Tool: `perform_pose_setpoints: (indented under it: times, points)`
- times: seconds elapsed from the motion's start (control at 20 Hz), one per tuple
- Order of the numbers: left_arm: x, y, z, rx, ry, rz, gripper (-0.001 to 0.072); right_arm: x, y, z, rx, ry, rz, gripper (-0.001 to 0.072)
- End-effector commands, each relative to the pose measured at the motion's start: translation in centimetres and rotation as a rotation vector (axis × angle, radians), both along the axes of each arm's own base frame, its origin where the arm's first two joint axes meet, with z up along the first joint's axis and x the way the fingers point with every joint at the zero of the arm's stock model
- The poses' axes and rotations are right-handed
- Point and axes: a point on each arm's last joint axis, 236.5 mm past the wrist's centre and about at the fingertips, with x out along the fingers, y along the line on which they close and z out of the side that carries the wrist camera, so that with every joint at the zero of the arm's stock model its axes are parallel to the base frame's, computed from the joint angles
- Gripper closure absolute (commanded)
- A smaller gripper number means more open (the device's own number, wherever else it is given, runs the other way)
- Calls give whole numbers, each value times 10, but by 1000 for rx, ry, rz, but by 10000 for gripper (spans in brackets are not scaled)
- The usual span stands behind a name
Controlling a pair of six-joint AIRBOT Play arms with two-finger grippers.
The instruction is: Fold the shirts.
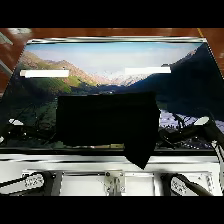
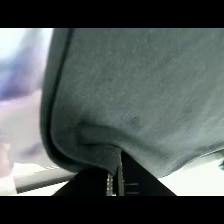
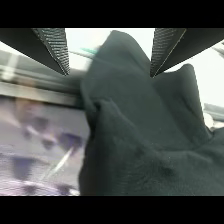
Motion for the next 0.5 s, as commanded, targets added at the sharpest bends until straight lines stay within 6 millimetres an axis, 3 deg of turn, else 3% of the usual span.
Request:
perform_pose_setpoints:
  times: [0.0, 0.2, 0.3, 0.35, 0.45]
  points:
    - [0, -4, 6, -24, -14, -13, 668, -4, 15, -15, 5, -1, -52, 75]
    - [0, -5, 6, -25, -14, -14, 668, 13, 21, -30, -76, -74, -54, 77]
    - [0, -5, 6, -25, -14, -14, 668, 12, 29, -34, -86, -76, -27, 96]
    - [0, -4, 6, -24, -14, -14, 668, 9, 33, -35, -81, -65, -9, 235]
    - [3, -3, 7, -19, -39, -35, 669, 3, 36, -28, -66, -52, 18, 625]
